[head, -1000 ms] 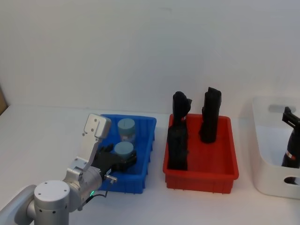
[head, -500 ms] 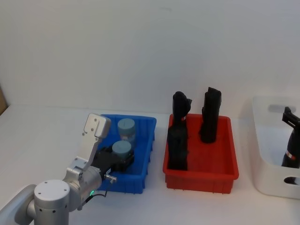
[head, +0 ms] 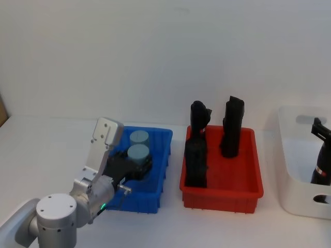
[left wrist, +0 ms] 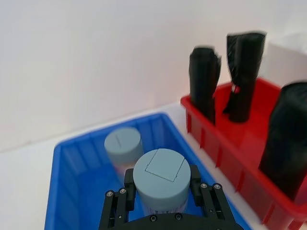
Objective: Pick the cotton swabs from the blue box and place them into the white box.
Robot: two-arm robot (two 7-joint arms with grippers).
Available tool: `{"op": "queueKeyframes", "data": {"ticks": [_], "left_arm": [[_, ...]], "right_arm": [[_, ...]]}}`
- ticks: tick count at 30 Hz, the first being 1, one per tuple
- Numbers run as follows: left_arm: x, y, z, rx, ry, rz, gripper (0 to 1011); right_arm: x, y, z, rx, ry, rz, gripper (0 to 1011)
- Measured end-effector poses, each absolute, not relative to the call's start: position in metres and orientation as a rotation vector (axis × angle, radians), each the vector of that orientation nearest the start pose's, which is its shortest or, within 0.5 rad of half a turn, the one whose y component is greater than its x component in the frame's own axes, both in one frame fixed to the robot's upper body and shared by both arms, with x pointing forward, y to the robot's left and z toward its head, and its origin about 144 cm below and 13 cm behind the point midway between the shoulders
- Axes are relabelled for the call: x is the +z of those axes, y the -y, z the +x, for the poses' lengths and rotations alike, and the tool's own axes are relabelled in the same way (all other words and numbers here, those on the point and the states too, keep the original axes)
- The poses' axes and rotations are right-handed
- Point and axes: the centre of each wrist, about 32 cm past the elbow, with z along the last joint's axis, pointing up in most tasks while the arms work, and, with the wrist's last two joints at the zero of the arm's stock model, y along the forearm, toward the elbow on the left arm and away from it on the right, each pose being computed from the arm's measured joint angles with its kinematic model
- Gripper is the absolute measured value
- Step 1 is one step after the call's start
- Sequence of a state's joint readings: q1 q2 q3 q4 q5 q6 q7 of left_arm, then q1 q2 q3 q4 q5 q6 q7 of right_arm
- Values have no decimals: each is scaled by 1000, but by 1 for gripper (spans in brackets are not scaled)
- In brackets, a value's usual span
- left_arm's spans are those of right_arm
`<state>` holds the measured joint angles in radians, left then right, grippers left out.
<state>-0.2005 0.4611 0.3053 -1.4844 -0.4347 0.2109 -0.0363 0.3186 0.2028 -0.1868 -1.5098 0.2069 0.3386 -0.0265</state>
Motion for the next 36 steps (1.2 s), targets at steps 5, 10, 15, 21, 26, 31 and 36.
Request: {"op": "queueKeyframes", "data": {"ticks": [5, 10, 15, 21, 26, 31, 36], "left_arm": [[1181, -283, 502, 1283, -58, 192, 669], [1194, -280, 501, 1253, 11, 135, 669], [1204, -277, 500, 1226, 67, 89, 669], [1217, -272, 498, 1184, 143, 24, 669], [1229, -267, 497, 1140, 211, -39, 669], [1238, -262, 498, 1098, 264, -98, 669], [1246, -253, 500, 1038, 318, -172, 669]], "right_arm": [[1231, 232, 538, -1434, -45, -135, 1001], [1231, 232, 538, -1432, -40, -134, 1001], [1234, 230, 539, -1417, -16, -118, 1001], [1243, 224, 541, -1369, 39, -85, 1001], [1252, 217, 544, -1311, 109, -59, 1001], [1260, 210, 548, -1256, 173, -40, 1001], [1265, 205, 550, -1219, 216, -32, 1001]]}}
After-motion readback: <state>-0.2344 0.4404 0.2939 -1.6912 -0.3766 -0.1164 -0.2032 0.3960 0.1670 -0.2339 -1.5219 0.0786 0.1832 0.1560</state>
